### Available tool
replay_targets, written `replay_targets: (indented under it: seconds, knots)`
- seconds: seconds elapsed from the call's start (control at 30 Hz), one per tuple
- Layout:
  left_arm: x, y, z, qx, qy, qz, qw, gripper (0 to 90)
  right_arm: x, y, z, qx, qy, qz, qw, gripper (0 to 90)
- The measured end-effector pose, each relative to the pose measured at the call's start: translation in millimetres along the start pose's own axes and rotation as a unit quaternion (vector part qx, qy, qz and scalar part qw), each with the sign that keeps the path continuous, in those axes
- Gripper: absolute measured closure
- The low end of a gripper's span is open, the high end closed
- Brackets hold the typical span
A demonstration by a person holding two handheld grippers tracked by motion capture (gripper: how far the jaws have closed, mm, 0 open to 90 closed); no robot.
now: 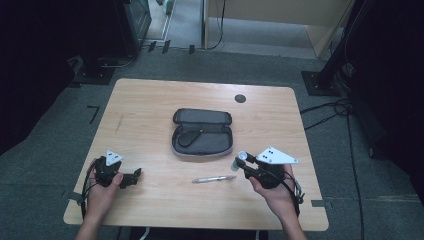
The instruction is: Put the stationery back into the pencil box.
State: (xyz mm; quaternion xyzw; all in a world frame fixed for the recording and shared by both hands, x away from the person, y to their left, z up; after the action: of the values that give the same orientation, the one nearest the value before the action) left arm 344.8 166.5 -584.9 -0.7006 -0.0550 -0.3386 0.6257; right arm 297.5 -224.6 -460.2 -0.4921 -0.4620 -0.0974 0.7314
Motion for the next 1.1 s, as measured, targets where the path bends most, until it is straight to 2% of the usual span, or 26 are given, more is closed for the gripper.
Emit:
replay_targets:
  seconds: [0.57, 1.1]
  knots:
    - [0.0, 0.0, -0.4, -0.001, 0.002, 0.0, 1.0, 0.0, 34.7, 28.0, 4.6, 0.005, 0.0, -0.01, 0.9999, 66.6]
    - [0.0, -0.1, -0.8, -0.002, 0.004, 0.0, 1.0, 0.0, 58.3, 68.5, 10.5, 0.011, 0.003, -0.008, 0.9999, 66.6]
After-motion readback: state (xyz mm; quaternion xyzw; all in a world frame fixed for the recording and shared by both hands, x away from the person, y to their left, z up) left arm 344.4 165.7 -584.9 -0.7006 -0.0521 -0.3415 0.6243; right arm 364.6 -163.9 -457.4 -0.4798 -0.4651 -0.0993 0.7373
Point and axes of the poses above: each handheld gripper's, and its own axes: y roughly forward along the jaws, x roughly out of its top, z roughly to its left, the point moved 9 cm from there along y, roughly forward along the jaws, and after that the axes turned 10 degrees about z, right-handed, at the moved point
